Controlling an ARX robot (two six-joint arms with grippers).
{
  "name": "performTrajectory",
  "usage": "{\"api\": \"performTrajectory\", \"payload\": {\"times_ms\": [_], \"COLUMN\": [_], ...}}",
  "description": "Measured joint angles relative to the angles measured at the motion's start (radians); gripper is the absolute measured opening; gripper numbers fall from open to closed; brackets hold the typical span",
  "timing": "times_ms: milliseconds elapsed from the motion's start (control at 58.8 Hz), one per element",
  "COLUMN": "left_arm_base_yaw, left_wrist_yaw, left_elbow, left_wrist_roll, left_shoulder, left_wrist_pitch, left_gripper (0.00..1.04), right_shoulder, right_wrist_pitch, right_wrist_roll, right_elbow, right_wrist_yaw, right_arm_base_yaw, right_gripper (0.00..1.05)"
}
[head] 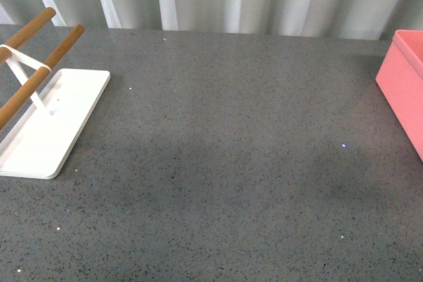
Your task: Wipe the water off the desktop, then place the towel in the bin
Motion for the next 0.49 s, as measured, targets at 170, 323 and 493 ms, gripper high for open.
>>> {"api": "performTrajectory", "payload": {"times_ms": [170,323,493], "left_arm_base_yaw": [0.000,0.000,0.000], "left_wrist_yaw": [0.000,0.000,0.000], "left_elbow": [0.000,0.000,0.000], "left_wrist_roll": [0.000,0.000,0.000], "left_shoulder": [0.000,0.000,0.000], "left_wrist_pitch": [0.000,0.000,0.000], "left_gripper": [0.98,0.98,0.98], "right_shoulder": [0.000,0.000,0.000], "right_wrist_pitch": [0.000,0.000,0.000], "right_wrist_roll": [0.000,0.000,0.000], "right_elbow": [0.000,0.000,0.000], "right_wrist_yaw": [0.000,0.000,0.000], "right_arm_base_yaw": [0.000,0.000,0.000], "right_gripper": [0.98,0.98,0.98]}}
